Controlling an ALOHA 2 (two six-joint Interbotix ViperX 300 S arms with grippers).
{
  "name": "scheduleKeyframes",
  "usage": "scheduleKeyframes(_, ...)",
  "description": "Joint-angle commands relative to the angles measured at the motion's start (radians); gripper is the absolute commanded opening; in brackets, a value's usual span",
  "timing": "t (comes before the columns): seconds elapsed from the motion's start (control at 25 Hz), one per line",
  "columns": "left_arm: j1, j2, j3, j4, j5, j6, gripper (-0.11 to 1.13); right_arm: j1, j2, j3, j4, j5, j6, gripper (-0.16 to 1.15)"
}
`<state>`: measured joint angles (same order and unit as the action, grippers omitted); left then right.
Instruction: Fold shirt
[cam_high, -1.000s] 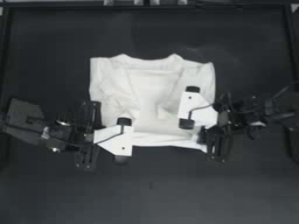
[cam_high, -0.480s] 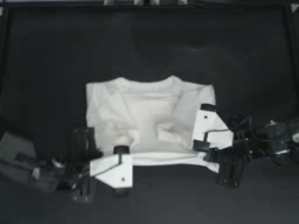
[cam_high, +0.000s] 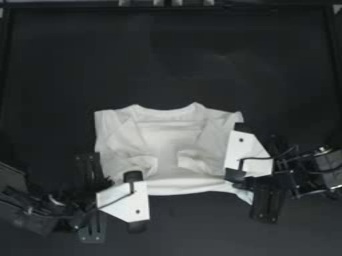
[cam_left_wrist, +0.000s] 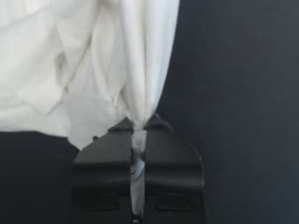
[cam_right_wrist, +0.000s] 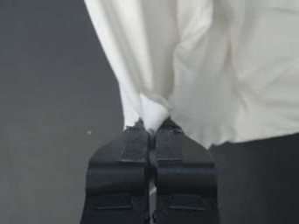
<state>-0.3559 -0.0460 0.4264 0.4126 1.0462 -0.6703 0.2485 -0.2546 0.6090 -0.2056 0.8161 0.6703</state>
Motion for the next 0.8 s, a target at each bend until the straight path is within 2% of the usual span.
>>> scheduleKeyframes(0.04, 0.052, -0.072, -0.018, -0.003, 0.005, 0.003, 0.06, -0.051, -0.058, -0.003, -0.005, -0.006, -0.015, 0.07)
scheduleKeyframes(0.2, 0.153, -0.087, 0.005, -0.012, -0.011, 0.037, 0.05, -0.127, -0.081, 0.035, -0.008, -0.023, -0.038, 0.07)
scheduleKeyframes(0.36, 0.25, -0.104, 0.028, -0.037, -0.055, 0.132, 0.05, -0.232, -0.104, 0.084, 0.011, -0.069, -0.097, 0.06)
scheduleKeyframes(0.6, 0.394, -0.098, 0.074, -0.103, -0.144, 0.256, 0.05, -0.353, -0.1, 0.12, 0.031, -0.11, -0.173, 0.06)
scheduleKeyframes(0.8, 0.454, -0.083, 0.112, -0.117, -0.206, 0.295, 0.05, -0.428, -0.081, 0.14, 0.058, -0.152, -0.23, 0.05)
